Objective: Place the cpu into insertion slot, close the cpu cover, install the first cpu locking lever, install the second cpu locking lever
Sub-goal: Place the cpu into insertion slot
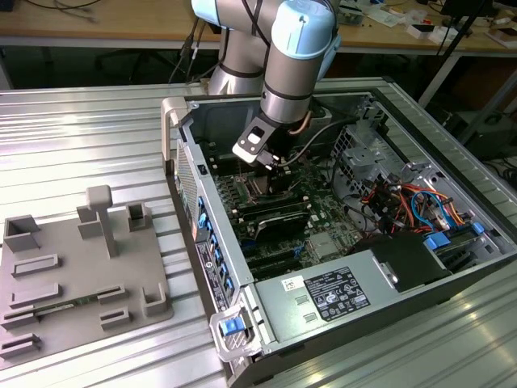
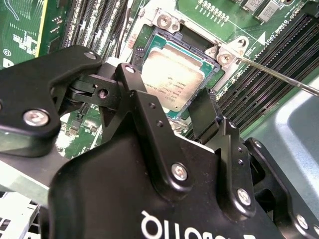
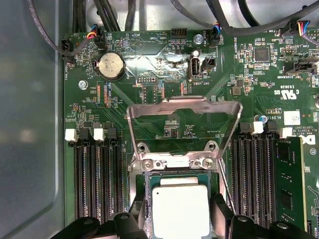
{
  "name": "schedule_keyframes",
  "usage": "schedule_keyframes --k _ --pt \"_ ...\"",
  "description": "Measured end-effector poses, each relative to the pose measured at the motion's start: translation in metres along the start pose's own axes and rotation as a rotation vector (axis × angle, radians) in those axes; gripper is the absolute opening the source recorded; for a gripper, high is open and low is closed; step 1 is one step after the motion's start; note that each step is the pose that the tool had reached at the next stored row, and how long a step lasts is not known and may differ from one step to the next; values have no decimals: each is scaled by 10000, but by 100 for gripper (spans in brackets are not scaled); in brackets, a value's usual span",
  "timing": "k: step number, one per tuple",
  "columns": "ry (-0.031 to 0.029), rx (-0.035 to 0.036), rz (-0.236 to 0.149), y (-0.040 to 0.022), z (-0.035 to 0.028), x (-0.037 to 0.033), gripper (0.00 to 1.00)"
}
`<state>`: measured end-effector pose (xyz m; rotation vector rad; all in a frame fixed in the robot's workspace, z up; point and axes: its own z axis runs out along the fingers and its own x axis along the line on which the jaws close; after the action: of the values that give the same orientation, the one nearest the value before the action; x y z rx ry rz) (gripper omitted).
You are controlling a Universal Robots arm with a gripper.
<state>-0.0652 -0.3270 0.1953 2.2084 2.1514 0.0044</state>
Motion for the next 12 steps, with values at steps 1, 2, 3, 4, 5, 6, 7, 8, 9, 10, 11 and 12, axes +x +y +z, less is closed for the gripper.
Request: schedule_keyframes --k 1,2,3,4,5,6,7,8,9,10,11,12 --pt "0 0 0 0 0 0 62" --pt "0 0 0 0 0 0 62" --pt "0 0 0 0 0 0 62" --pt "0 0 0 0 0 0 62" --pt "0 0 0 0 0 0 62" --pt "0 0 1 0 0 0 62" --pt "0 0 1 0 0 0 62" --pt "-1 1 0 0 0 0 62" --pt "0 3 0 0 0 0 60" --pt "0 2 1 0 0 0 60" --pt "-1 1 1 0 -1 0 58" --pt "-1 0 2 0 0 0 58"
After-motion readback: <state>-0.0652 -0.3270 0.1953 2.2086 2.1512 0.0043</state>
